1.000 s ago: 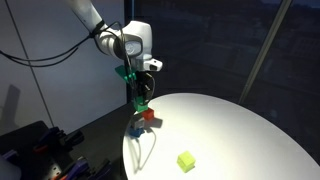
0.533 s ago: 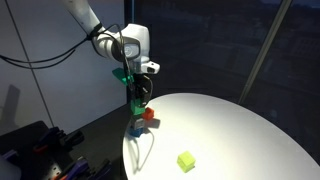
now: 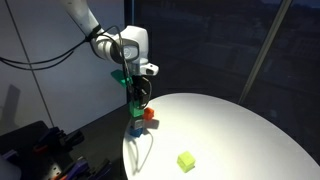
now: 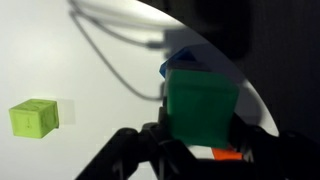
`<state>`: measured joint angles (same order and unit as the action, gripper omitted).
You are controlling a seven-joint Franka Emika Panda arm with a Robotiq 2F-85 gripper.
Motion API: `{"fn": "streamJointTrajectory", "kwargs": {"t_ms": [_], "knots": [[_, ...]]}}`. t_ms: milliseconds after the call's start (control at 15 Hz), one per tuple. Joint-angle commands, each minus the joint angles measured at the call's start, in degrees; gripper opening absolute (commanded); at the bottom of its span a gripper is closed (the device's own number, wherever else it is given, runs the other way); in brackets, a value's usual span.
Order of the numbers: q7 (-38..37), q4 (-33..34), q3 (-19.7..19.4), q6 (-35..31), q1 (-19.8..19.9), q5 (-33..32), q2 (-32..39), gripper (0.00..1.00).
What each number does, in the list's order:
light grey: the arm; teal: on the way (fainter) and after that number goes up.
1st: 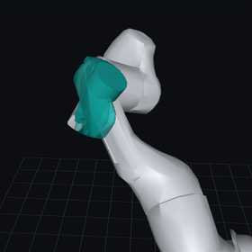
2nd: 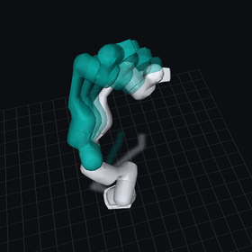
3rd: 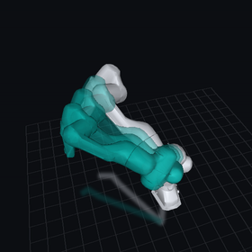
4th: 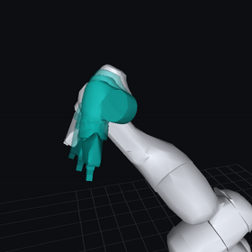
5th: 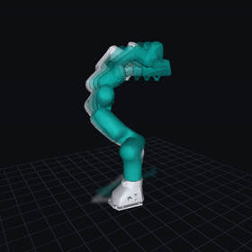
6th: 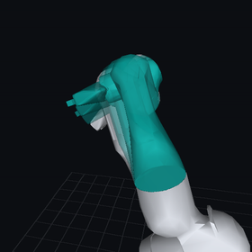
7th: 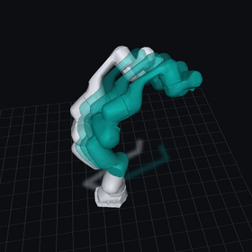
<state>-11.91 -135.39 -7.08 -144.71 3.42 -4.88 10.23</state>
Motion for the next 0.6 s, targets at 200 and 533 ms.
{"fn": "streamJointTrajectory", "kwargs": {"t_ms": [200,533], "knots": [[0.18,-0.57,-0.45,-1.11,0.13,-1.34,-0.23,0.31],[0.21,-0.58,-0.52,-1.24,0.11,-1.23,0.21,0.31]]}}
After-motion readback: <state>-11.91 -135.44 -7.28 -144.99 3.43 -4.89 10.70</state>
